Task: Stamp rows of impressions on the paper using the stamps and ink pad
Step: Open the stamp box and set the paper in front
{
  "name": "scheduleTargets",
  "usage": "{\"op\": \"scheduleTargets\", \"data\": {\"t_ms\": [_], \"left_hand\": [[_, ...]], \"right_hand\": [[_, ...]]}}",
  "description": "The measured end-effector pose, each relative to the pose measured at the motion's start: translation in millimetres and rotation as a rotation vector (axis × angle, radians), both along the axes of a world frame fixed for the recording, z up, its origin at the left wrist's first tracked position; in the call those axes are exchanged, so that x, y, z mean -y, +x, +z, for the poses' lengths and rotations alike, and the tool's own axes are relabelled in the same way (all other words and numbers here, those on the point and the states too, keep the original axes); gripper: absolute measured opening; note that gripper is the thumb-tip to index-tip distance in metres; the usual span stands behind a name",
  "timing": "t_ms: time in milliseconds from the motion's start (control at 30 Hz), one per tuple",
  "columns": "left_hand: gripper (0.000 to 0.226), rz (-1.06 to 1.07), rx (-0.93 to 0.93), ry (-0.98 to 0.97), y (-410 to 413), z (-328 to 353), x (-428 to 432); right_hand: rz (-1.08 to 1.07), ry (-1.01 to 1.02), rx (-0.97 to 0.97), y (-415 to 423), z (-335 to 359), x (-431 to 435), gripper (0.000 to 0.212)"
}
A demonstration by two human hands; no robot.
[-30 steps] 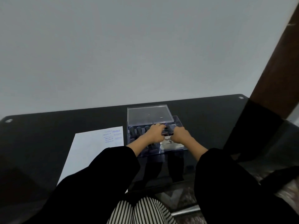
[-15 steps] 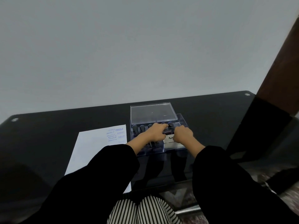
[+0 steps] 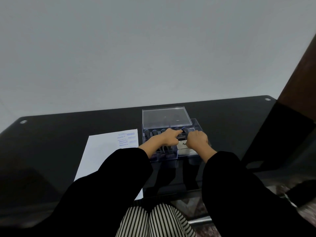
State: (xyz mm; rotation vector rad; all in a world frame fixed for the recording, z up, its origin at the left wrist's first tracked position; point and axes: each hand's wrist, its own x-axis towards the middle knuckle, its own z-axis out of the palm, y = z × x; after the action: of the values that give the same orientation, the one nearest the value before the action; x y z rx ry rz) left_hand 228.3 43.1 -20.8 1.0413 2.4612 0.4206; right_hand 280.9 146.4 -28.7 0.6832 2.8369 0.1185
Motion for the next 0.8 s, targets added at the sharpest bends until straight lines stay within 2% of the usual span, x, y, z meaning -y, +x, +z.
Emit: {"op": "scheduleTargets", "data": {"t_ms": [167,367,800], "left_hand": [[0.065,-0.030,-0.018,-0.021,-2.6,-3.0,0.3],[0.066,-0.019,-0.003,-0.029,-1.6,-1.7,0.7],[0.069,-0.012,0.007,-0.032,-2.1,-2.7,1.7]], "right_hand": [[0.011,-0.001,-0.153,3.9,2.6,-7.5,0.030],[-0.018,-0.084,-0.186,7.7,11.4,-10.9,0.032],[-0.045,-0.115,-0.334,20.5,1.0,-15.5,0.019]]}}
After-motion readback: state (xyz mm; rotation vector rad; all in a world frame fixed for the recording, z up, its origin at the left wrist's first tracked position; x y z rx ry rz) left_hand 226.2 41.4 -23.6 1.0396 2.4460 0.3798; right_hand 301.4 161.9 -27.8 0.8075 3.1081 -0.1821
